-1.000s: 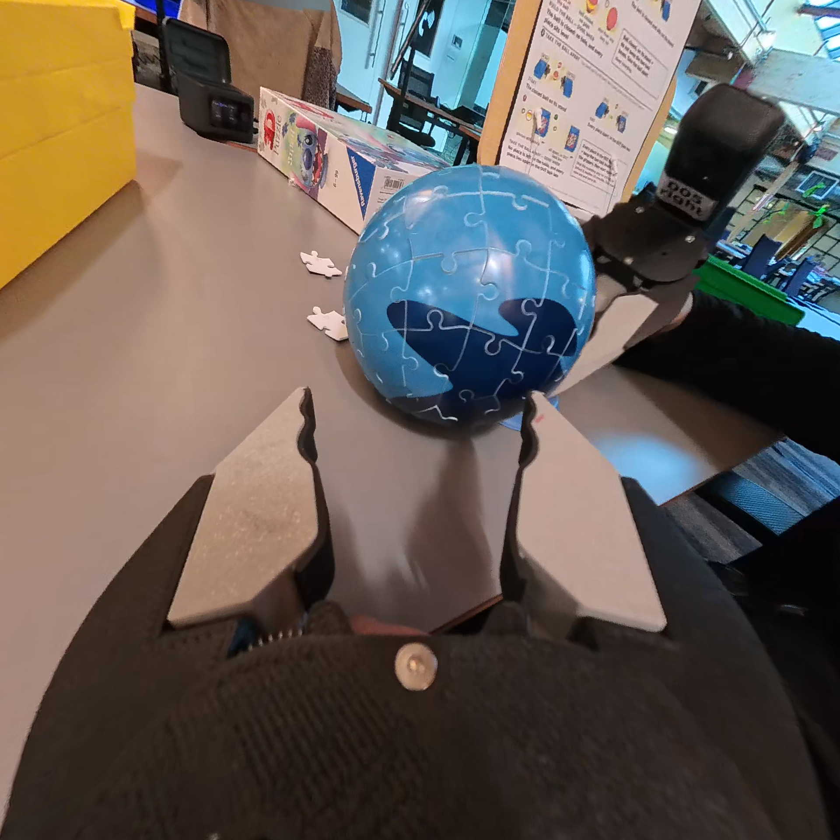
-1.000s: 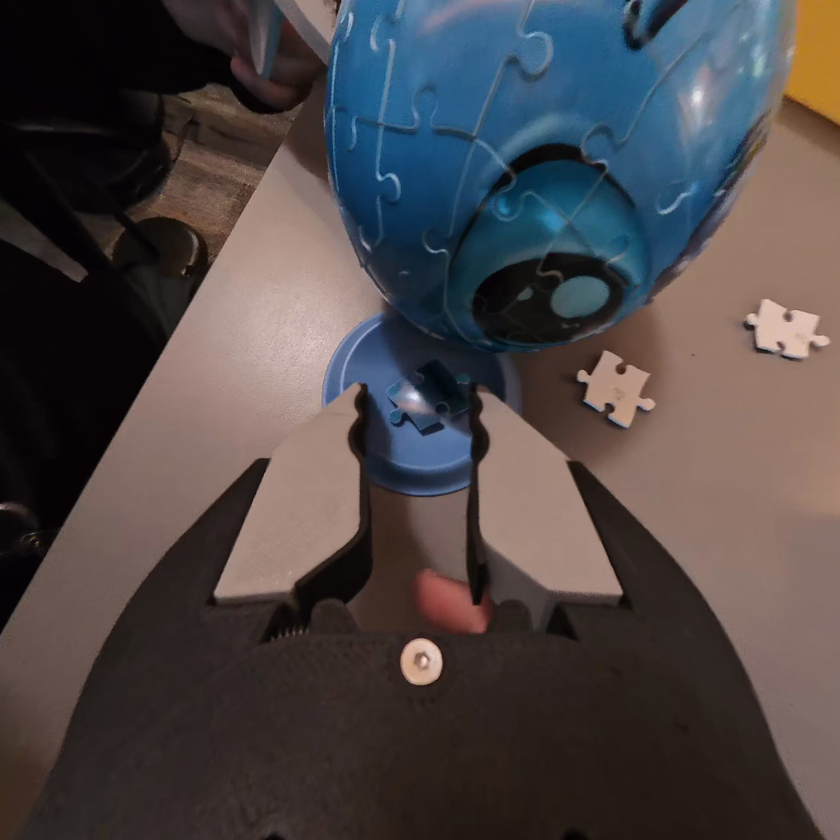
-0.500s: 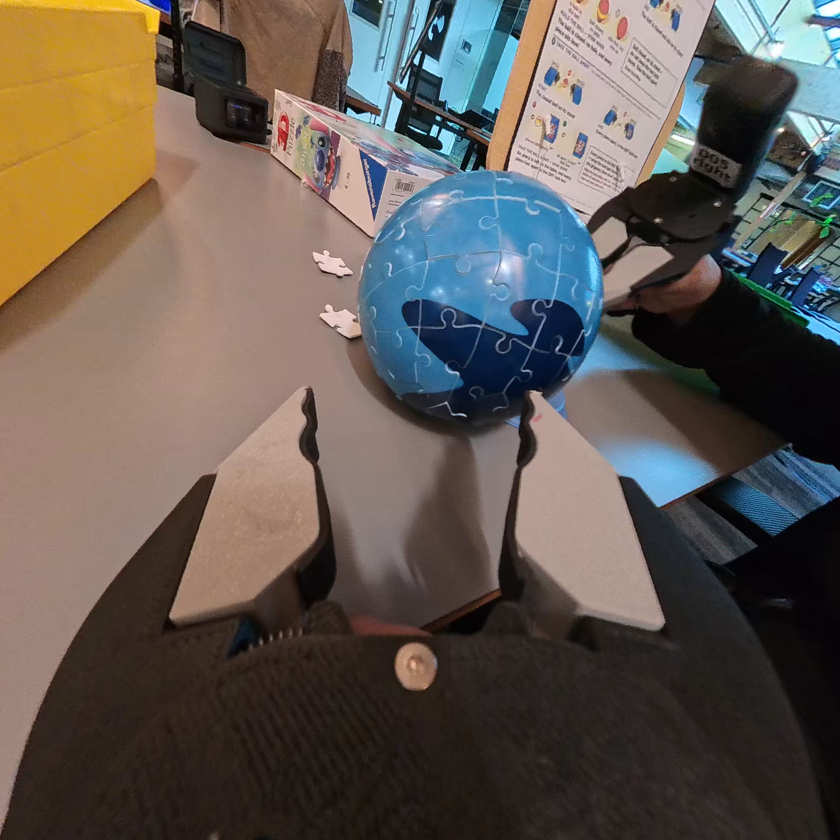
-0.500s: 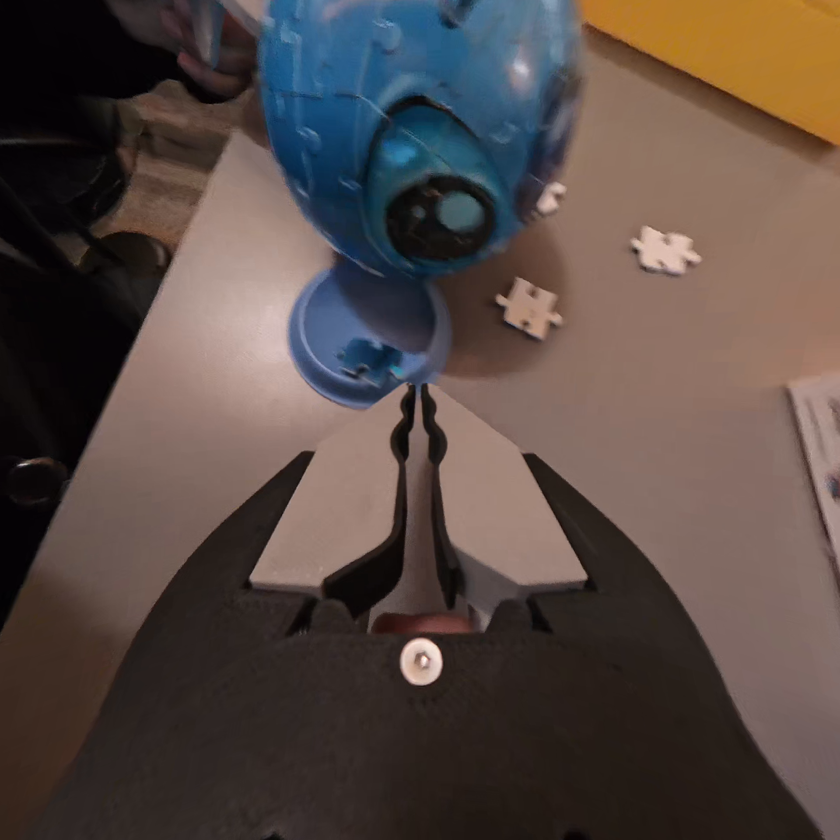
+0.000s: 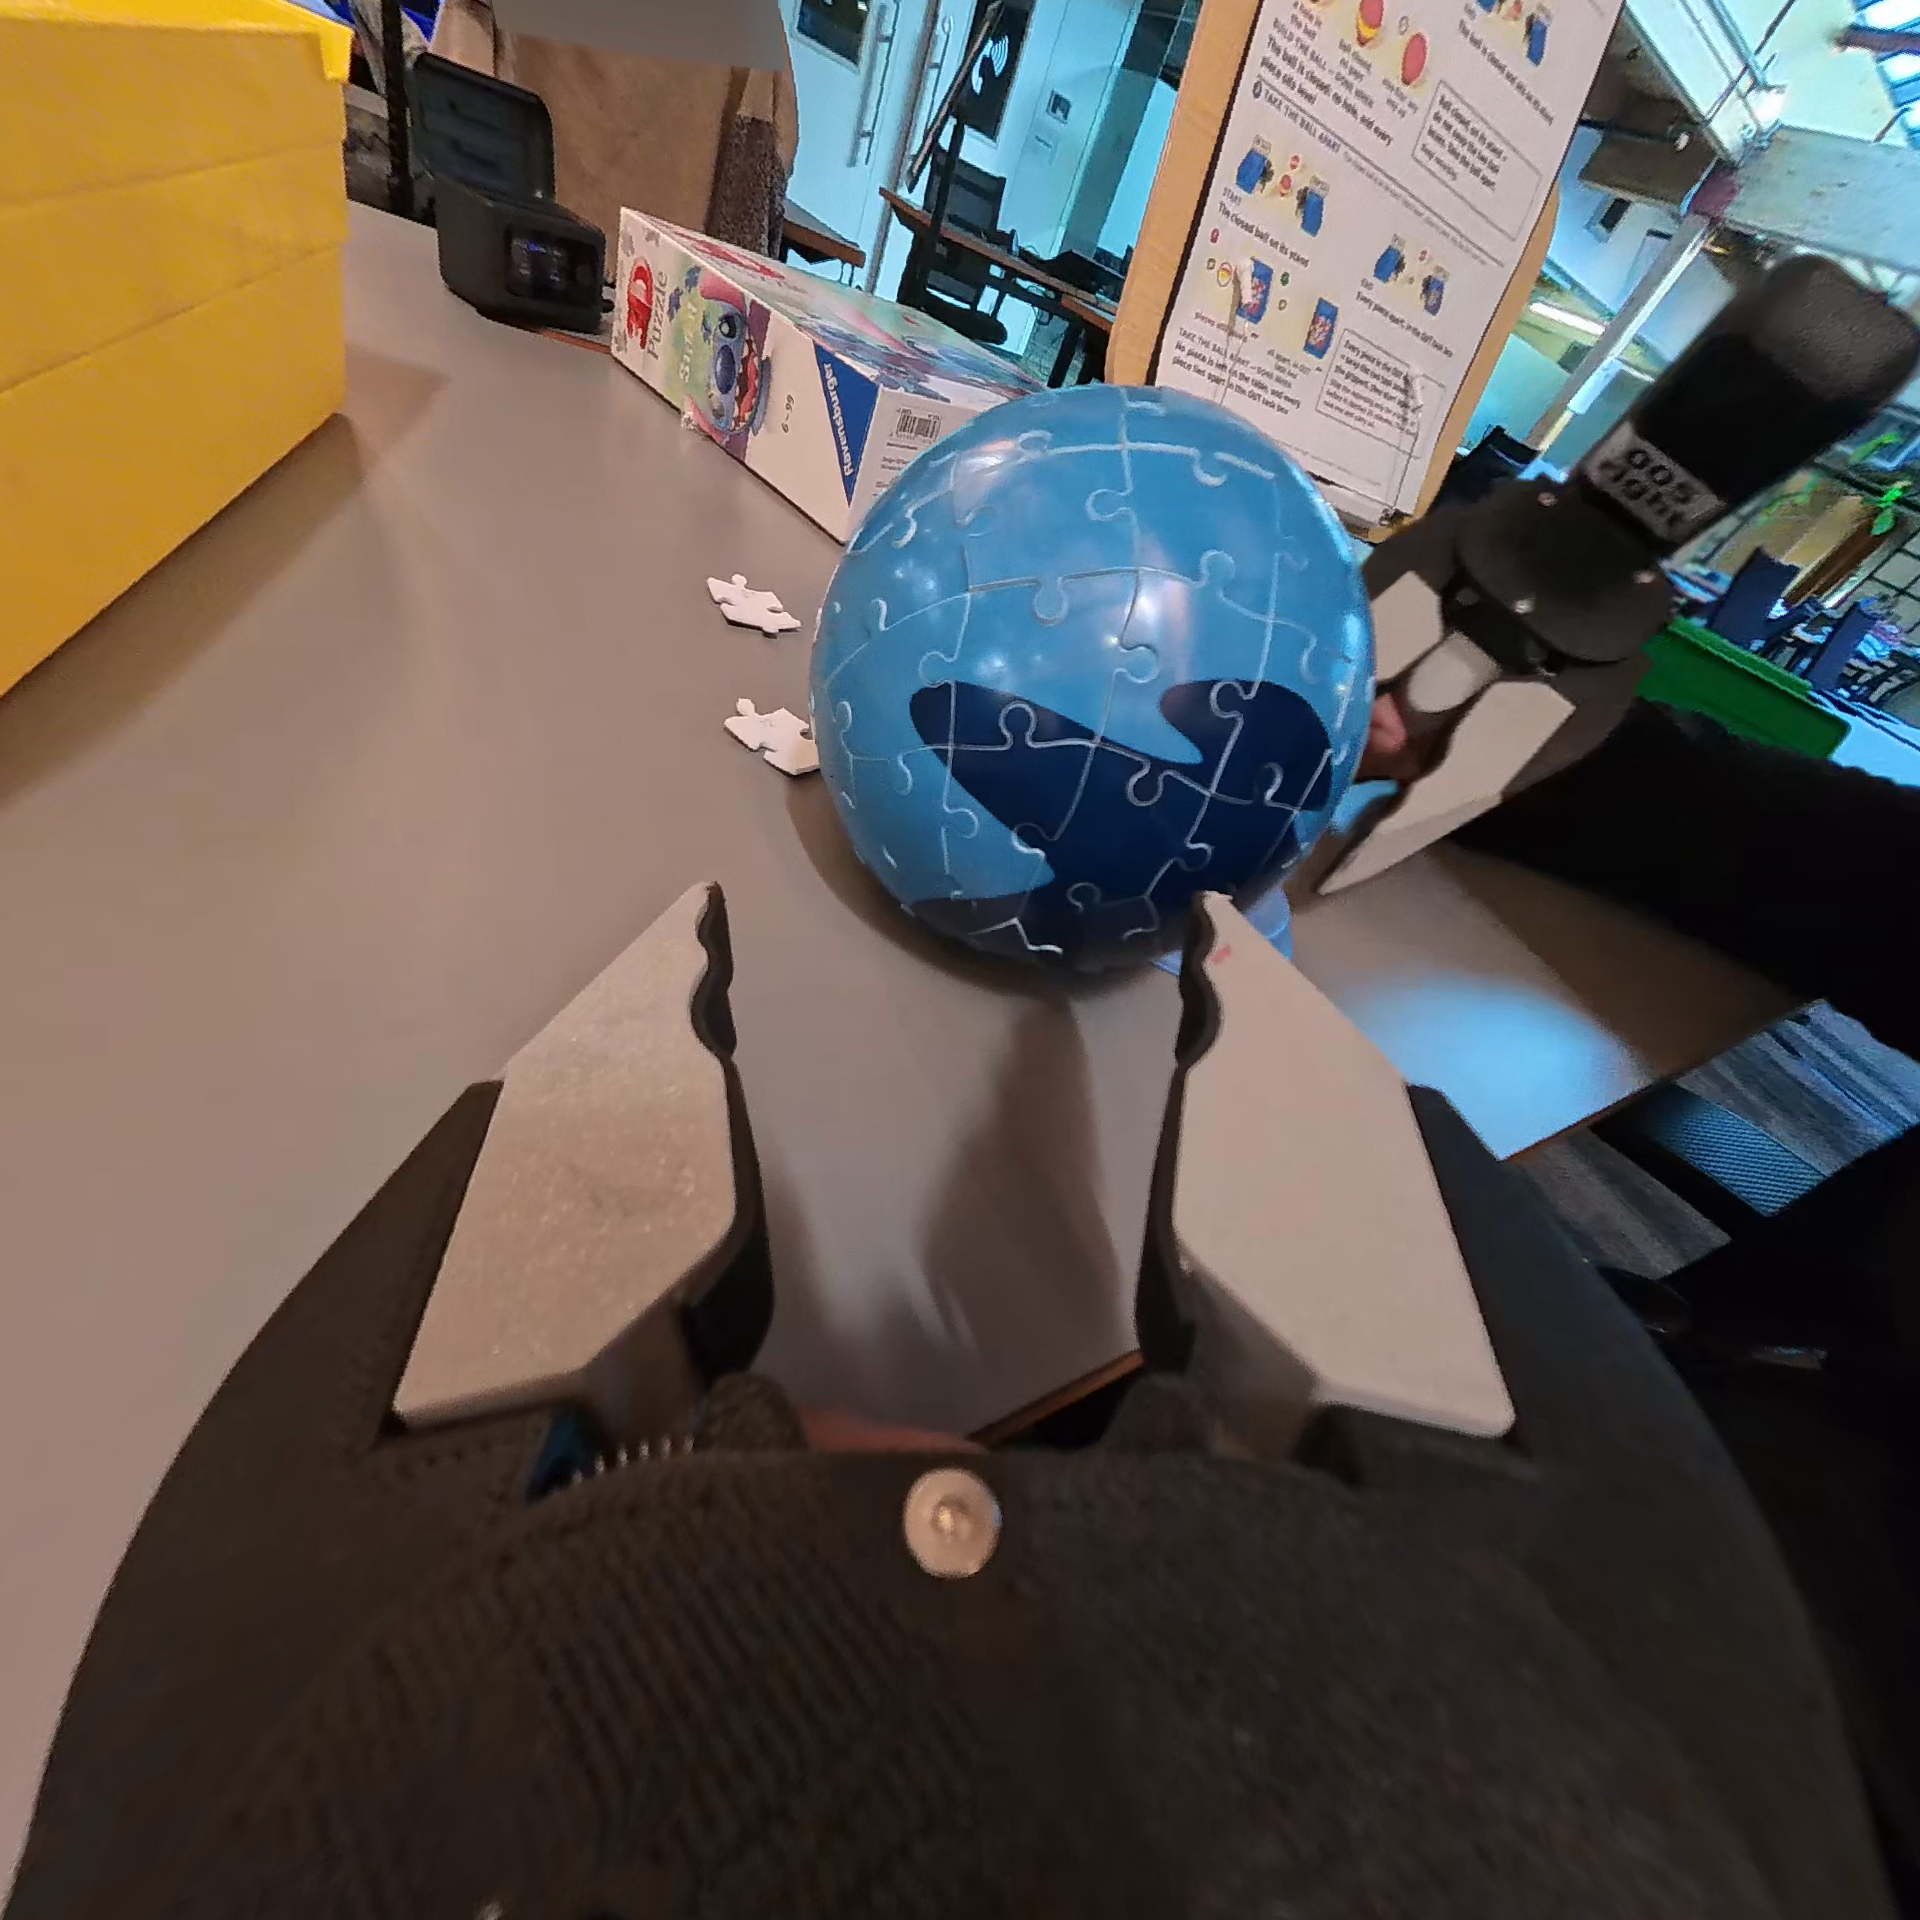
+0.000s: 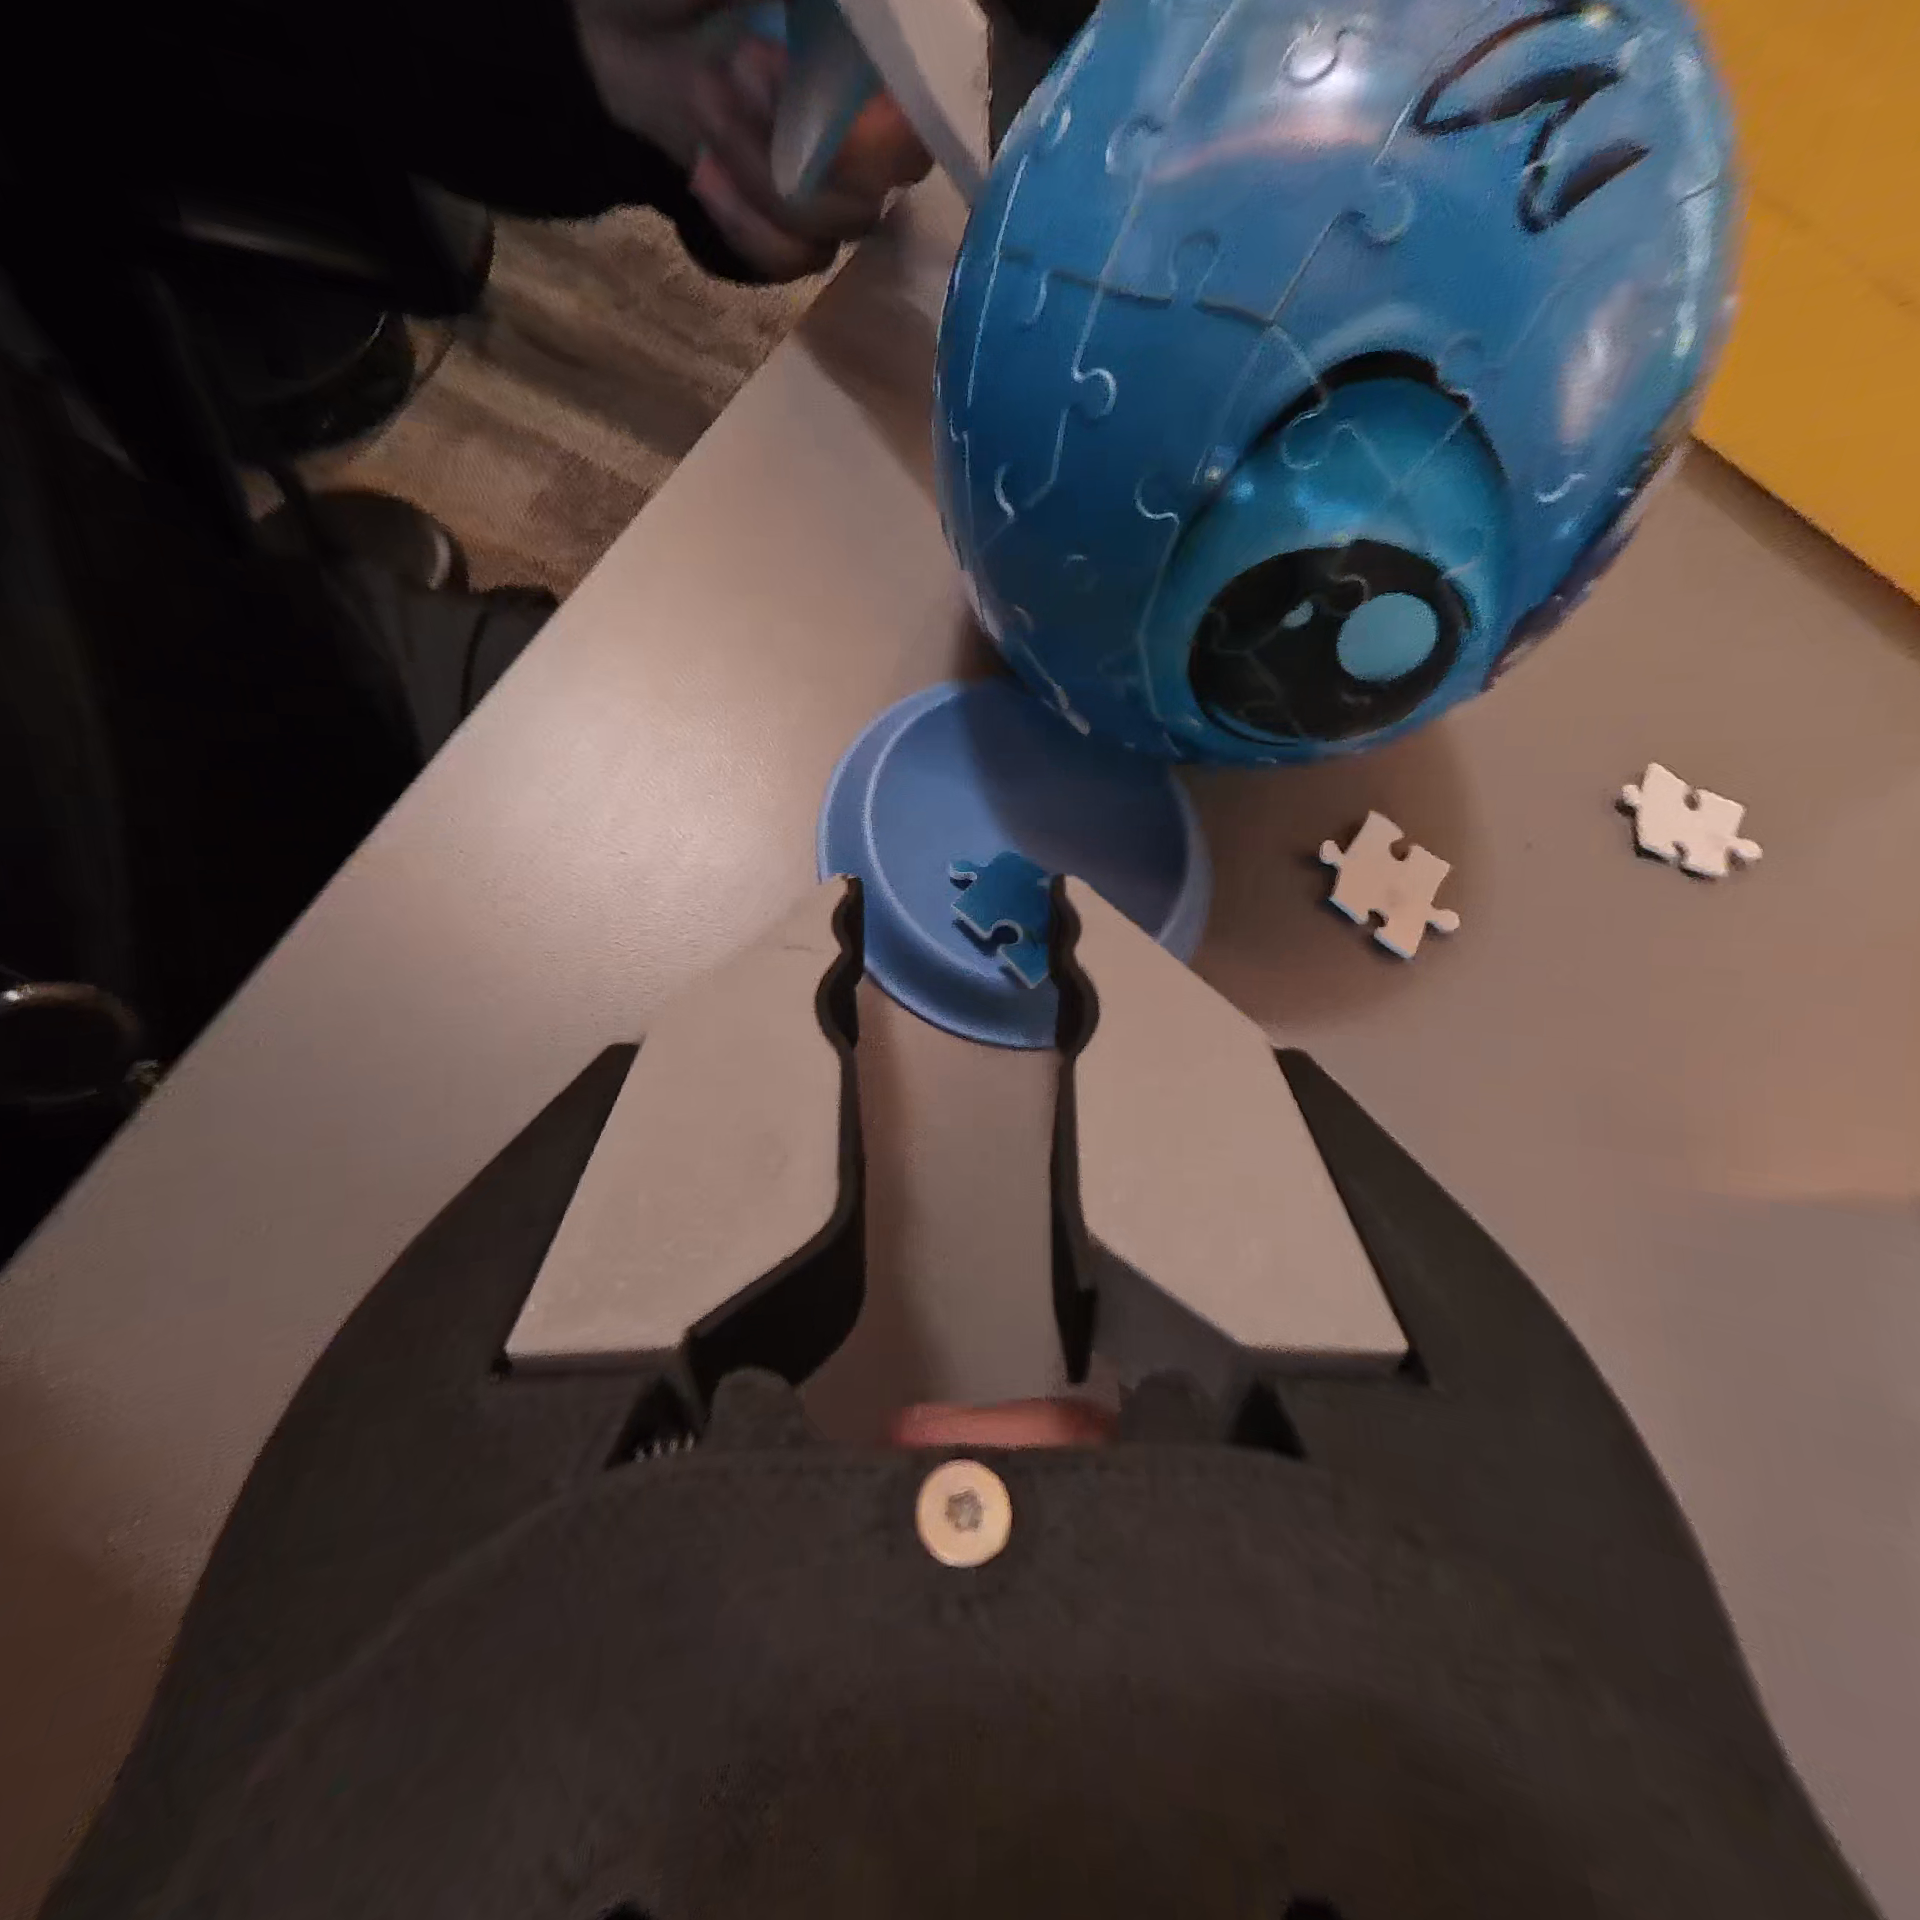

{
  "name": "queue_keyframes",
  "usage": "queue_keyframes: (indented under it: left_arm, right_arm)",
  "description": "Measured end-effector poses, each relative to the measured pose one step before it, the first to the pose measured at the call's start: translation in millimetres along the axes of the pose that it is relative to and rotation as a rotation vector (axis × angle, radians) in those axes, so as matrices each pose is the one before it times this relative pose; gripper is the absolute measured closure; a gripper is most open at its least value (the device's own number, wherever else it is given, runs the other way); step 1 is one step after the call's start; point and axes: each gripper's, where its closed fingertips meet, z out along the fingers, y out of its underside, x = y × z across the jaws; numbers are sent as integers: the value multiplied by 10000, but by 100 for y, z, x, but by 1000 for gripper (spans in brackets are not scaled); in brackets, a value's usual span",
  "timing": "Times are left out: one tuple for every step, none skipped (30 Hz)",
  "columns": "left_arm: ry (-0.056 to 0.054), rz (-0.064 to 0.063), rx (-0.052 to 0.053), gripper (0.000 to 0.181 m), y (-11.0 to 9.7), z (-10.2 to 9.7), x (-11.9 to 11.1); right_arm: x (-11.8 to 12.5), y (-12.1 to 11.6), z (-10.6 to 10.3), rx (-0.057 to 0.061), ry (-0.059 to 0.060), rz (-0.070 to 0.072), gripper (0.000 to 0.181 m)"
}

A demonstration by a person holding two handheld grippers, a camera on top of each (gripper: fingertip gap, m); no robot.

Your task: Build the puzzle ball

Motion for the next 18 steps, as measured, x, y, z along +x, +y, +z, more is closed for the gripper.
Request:
queue_keyframes:
  left_arm:
    - [-6,-4,-2,96,-7,-3,-2]
    - [-1,-12,-4,96,2,-4,-2]
    - [6,-13,-3,97,6,-12,18]
    - [7,-1,-3,97,11,-20,22]
    - [-1,9,-3,97,20,-26,24]
    - [-11,10,14,97,0,-16,-13]
    - [-8,3,8,98,-2,7,-18]
    - [8,-8,-8,98,-2,20,-4]
    - [25,-12,-9,98,-3,30,21]
    - [16,-2,-8,98,-3,41,9]
    - [-3,10,-13,99,13,31,-6]
    - [-8,15,-17,99,15,19,-3]
    - [-1,16,-17,99,16,9,8]
    - [-13,10,-7,99,12,-15,-24]
    - [-26,9,-2,100,8,-21,-40]
    - [-27,8,5,101,-6,-29,-59]
    - [-12,-7,16,103,-13,-22,-64]
    - [-13,-27,33,104,-52,-7,-88]
  right_arm:
    - [263,66,267,-67,-147,-191,148]
    - [359,-72,77,50,-43,-223,147]
    - [137,-52,-56,51,-130,-248,147]
    - [-61,125,-108,-59,-212,-260,149]
    - [-121,252,-69,-135,-195,-245,150]
    - [-203,332,36,-177,-234,-185,150]
    - [-225,360,177,-210,-249,-110,147]
    - [-105,221,231,-134,-150,-83,144]
    - [-89,-85,194,39,-100,-101,143]
    - [-151,-82,132,22,-142,-98,144]
    - [96,-21,62,-28,11,-67,146]
    - [121,8,-13,-26,35,-67,149]
    - [-45,6,-60,18,-52,-40,151]
    - [-13,19,-100,26,-11,-43,154]
    - [-13,15,-118,32,27,-48,156]
    - [-60,-24,-205,56,36,-69,160]
    - [-3,-71,-316,62,83,-79,169]
    - [119,-32,-398,22,160,-58,173]
